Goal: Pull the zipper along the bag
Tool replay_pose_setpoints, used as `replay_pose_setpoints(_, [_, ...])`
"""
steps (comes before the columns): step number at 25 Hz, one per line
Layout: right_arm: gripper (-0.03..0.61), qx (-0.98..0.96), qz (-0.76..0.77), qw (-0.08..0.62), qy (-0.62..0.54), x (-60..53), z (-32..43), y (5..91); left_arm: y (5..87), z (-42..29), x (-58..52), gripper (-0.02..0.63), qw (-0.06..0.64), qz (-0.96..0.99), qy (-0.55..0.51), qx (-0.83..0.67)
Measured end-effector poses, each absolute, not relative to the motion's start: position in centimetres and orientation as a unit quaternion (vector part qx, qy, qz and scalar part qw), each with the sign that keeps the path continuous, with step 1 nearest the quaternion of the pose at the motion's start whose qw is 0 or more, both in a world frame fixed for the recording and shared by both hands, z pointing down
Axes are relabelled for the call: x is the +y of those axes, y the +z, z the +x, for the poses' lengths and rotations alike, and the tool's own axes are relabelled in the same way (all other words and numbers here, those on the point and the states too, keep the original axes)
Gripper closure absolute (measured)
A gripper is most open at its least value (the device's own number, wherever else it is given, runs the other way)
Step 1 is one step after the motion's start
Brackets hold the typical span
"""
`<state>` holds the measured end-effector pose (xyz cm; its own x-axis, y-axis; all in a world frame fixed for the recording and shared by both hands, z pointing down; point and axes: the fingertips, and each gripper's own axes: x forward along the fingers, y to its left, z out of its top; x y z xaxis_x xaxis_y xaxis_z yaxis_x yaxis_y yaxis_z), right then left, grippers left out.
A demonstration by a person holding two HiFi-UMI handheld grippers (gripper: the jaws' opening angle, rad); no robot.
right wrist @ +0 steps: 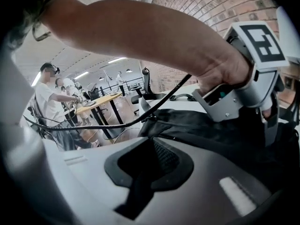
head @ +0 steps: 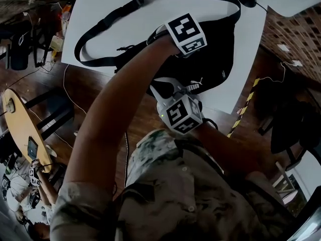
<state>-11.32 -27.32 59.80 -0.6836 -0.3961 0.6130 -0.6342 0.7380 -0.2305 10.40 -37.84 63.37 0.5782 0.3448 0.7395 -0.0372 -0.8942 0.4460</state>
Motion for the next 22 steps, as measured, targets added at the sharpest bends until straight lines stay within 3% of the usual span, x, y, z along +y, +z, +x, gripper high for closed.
replay_pose_setpoints(12, [0.543,-0.9,0.265,0.275,0.208,-26.7,-12.5,60.0,63.0,10.3,-37.8,0.611,0.196,0.867,0.452,0.08])
replay_pose_setpoints(16, [0.501,-0.901,0.266,0.282,0.196,-26.8,-11.5,60.0,62.1,10.4,-38.0,0.611,0.173,0.877,0.443,0.059])
replay_pose_setpoints(22, [0.474,-0.894,0.283,0.296,0.182,-25.9,-8.6,59.5,54.6,8.8,-38.5,0.611,0.166,0.931,0.325,0.009])
